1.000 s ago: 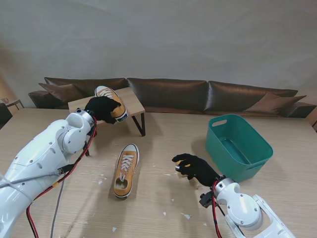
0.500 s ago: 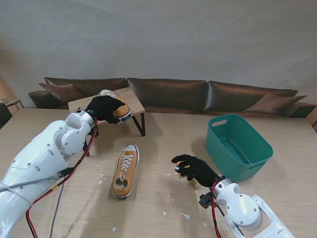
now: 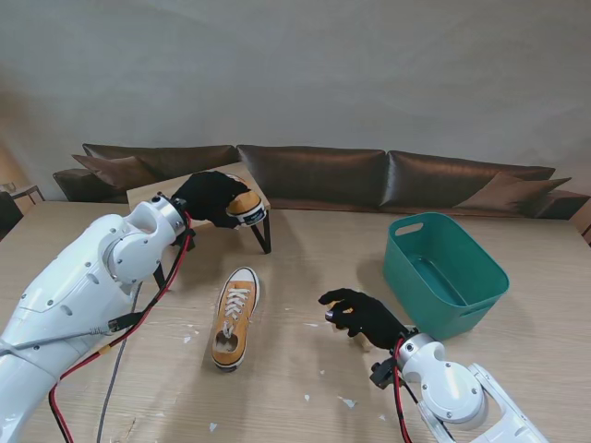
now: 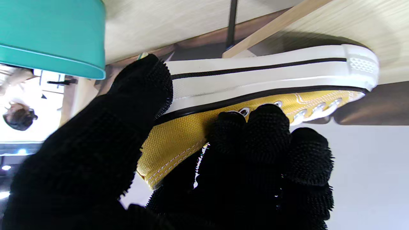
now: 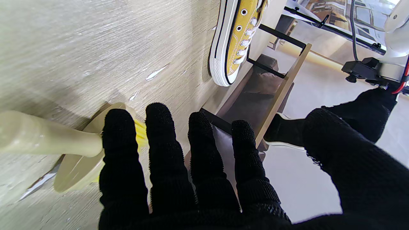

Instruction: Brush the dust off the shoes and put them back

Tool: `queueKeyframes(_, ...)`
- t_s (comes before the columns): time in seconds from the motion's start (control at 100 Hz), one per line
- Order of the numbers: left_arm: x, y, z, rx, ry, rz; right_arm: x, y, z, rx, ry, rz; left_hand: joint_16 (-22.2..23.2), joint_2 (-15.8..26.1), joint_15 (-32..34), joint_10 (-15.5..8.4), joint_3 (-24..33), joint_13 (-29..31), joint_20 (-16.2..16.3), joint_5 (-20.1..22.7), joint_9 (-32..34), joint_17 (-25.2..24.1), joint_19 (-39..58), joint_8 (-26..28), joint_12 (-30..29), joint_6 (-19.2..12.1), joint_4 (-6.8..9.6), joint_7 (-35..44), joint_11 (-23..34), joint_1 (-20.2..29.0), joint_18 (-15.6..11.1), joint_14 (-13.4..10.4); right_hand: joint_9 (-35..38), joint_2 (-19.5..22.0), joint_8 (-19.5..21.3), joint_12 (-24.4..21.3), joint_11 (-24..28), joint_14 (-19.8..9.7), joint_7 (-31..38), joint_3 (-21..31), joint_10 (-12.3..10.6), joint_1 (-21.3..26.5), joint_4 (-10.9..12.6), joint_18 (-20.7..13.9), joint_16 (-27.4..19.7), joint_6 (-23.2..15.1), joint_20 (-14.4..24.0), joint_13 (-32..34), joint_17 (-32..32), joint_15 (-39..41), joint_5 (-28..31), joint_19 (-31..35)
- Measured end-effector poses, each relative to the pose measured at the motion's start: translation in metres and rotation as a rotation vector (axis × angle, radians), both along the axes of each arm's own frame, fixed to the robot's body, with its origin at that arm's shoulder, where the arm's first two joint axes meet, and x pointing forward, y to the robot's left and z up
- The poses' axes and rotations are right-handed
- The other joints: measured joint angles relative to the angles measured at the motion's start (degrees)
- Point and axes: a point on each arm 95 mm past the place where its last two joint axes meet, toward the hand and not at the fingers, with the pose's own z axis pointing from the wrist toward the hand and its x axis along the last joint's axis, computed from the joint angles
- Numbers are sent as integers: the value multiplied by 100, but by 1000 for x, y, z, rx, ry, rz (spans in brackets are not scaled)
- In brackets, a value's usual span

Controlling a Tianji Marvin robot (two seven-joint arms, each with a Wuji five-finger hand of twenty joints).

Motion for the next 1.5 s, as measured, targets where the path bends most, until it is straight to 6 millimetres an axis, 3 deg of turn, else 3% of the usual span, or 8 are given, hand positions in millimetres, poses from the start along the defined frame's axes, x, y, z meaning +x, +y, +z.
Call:
queueKeyframes(0.46, -13, -40, 26, -32, -25, -158, -4, -2, 6, 6, -9, -3, 76, 0, -55, -77, 0, 1, -51, 0, 0, 1, -36, 0, 44, 32, 0, -16, -14, 1, -117, -77, 2, 0, -5, 0, 0, 1, 2, 0, 1, 0, 0, 4, 0, 2, 0, 54, 0, 22, 0, 0)
queueKeyframes(0.82, -26, -63, 29, -74, 15, -242, -2, -6, 12, 7, -22, -30, 107, 0, -97, -79, 0, 1, -51, 0, 0, -4, -64, 0, 49, 36, 0, -16, -14, 19, -128, -79, 7, 0, -15, 0, 0, 2, 93, 0, 2, 0, 0, 6, 0, 4, 0, 54, 0, 23, 70, 0)
queueKeyframes(1.18, -45, -88, 4, -77, 100, -328, 7, -16, 27, 34, -79, -136, 168, 0, -134, -81, -16, 0, -51, 0, 0, -82, -66, 0, 106, 56, 0, -17, -50, 51, -130, -80, 70, 0, -15, 0, 0, 4, 94, 0, 13, 0, 0, 53, 0, 68, 0, 54, 0, 24, 146, 0)
queueKeyframes(1.5, -56, -95, -21, -45, 169, -353, 9, -15, 31, 46, -97, -156, 171, 0, -248, -84, -71, -6, -51, -6, 0, -165, -117, 0, 108, 67, 0, -17, -121, 102, -130, -81, 72, 0, -16, 0, 0, 6, 93, 0, 25, 0, 0, 56, 0, 71, 0, 54, 0, 36, 146, 0)
